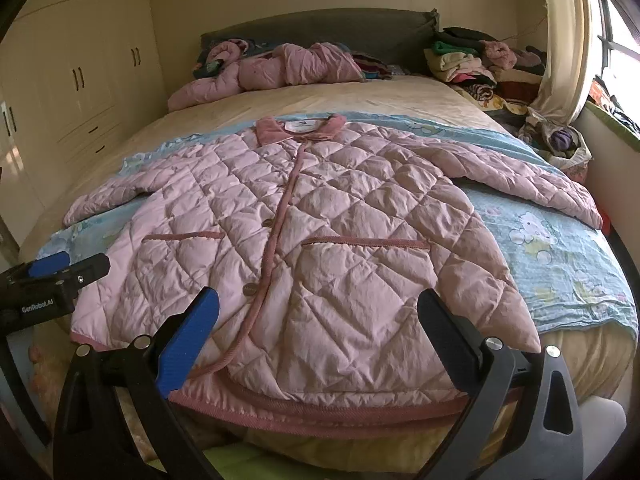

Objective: Fold large clothes

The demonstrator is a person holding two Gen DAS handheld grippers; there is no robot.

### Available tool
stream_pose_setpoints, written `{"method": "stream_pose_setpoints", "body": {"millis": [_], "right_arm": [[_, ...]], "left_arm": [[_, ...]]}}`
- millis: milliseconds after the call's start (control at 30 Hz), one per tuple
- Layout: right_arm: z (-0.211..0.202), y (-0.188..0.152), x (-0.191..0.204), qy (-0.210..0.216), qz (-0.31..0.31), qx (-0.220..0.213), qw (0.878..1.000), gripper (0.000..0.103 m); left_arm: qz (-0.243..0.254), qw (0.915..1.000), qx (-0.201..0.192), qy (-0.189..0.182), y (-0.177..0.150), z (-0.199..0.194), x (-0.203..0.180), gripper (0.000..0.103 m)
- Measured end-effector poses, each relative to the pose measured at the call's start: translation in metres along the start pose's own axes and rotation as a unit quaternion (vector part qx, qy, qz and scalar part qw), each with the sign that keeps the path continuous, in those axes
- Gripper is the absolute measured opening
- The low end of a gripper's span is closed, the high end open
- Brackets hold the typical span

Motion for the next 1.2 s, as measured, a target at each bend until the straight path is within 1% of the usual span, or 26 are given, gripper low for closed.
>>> {"method": "stream_pose_setpoints", "body": {"millis": [1200], "right_arm": [[-0.0019,0.0036,0.0026,0.003,-0.001,-0.002,1.000,0.099]], "left_arm": [[-0.001,1.0000,-0.001,-0.002,-0.0010,-0.0005,-0.0004,0.095]]}}
Point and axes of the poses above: each gripper's, at about its wrist camera, not at the fingertips, and z roughly the way its jaws point, x to its left, y to its top, the point moved 5 cm from there along z, roughly the way its jaws point, and after that the axes turned 5 degrees about x, right-handed, at the moved point
